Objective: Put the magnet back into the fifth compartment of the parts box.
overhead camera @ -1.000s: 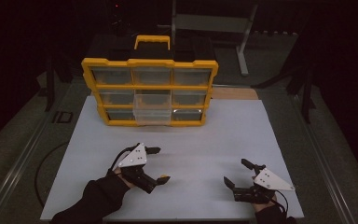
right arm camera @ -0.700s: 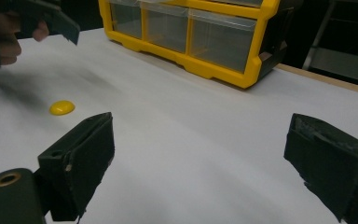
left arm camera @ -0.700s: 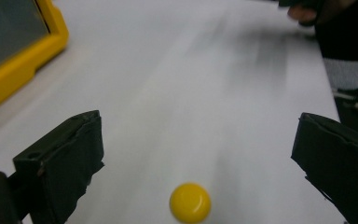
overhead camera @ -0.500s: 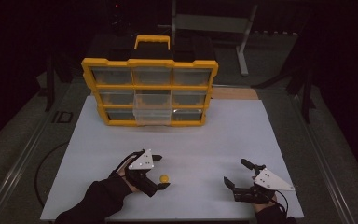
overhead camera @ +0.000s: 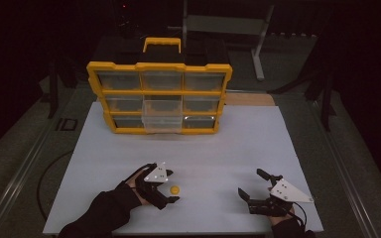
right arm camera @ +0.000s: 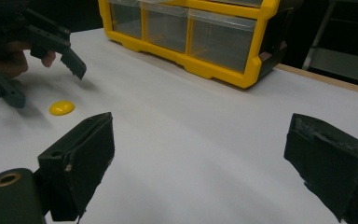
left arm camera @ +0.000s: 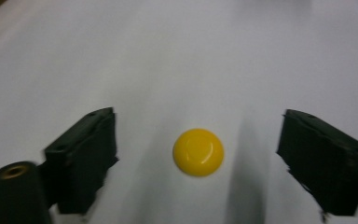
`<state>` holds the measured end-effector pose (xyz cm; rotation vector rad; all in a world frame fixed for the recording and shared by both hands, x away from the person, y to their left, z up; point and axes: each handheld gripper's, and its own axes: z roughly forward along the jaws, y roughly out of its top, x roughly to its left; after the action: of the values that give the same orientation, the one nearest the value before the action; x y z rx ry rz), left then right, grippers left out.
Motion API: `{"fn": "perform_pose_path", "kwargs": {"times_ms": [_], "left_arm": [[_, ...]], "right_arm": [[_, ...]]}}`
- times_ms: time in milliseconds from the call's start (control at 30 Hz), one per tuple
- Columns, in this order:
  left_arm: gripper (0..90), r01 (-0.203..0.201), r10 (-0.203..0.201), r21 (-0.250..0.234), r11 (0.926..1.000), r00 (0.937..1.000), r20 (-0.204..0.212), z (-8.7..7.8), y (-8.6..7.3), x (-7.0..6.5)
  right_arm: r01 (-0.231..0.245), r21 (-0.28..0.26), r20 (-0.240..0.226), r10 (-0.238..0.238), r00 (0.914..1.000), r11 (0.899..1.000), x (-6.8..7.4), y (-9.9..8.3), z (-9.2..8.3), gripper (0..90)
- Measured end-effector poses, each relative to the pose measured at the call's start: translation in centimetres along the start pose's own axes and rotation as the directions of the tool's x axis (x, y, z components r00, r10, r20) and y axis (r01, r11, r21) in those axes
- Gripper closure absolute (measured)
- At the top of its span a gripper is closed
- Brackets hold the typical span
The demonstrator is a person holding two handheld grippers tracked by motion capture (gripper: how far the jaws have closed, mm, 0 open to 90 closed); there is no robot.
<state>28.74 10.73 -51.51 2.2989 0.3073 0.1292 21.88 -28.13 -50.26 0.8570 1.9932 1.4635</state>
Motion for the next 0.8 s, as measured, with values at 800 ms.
{"fn": "perform_pose_path", "kwargs": {"times_ms": [800], "left_arm": [[48.8, -0.022, 0.018, 0.099, 0.9948, 0.999, 0.041, 0.87, 0.14, 0.41]], "right_arm": [[0.009, 0.006, -0.008, -0.009, 0.9999, 1.0, 0.08, -0.06, 0.12, 8.4]]}}
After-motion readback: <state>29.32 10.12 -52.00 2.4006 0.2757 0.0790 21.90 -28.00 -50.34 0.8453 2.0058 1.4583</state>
